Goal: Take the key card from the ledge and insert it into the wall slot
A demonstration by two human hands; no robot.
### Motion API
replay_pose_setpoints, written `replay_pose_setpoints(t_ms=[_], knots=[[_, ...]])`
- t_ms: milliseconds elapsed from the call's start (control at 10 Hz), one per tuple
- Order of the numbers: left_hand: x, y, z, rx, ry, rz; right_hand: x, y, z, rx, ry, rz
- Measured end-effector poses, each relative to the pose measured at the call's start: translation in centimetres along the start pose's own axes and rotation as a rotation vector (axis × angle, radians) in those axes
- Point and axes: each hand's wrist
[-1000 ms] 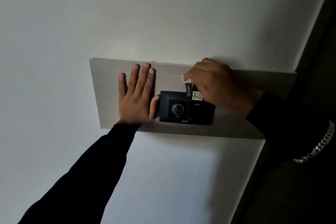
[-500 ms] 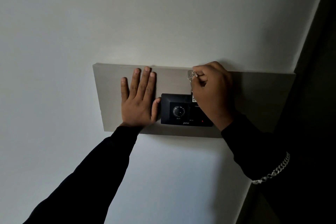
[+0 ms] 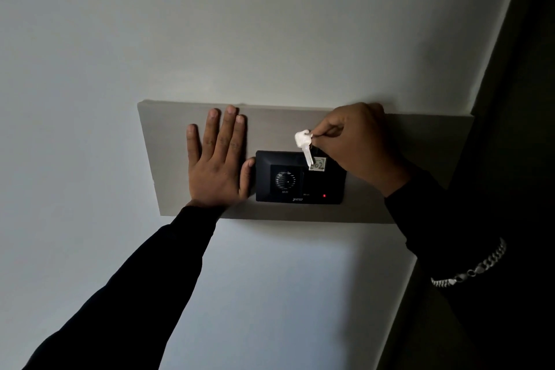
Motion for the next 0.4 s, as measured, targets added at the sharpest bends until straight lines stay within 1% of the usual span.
replay_pose_setpoints(t_ms=[100,200,300,400], knots=[[-0.4,0.2,-0.2,-0.024,-0.008,-0.022,0.2,0.2,0.2,-0.05,-0.008,-0.029],[0.4,-0.5,0.1,-0.014,0.008,-0.053,0.9,0.1,0.0,-0.038,-0.023,-0.053],[-4.5,-1.8,-0.8,0.067,-0.038,-0.04,-2.1,-1.9,-1.6,-0.064,-0.078,0.03],[-8.1,-3.0,-0.3,0.177,-0.081,-0.034,-2.9,-3.8,-2.3,-0.131,-0.12,0.104]])
Point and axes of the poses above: each hand's wrist, its own x-axis away from the middle knuckle, its own y-axis out of the palm, z = x × y, and after that the axes turned 6 degrees about -x, right-handed
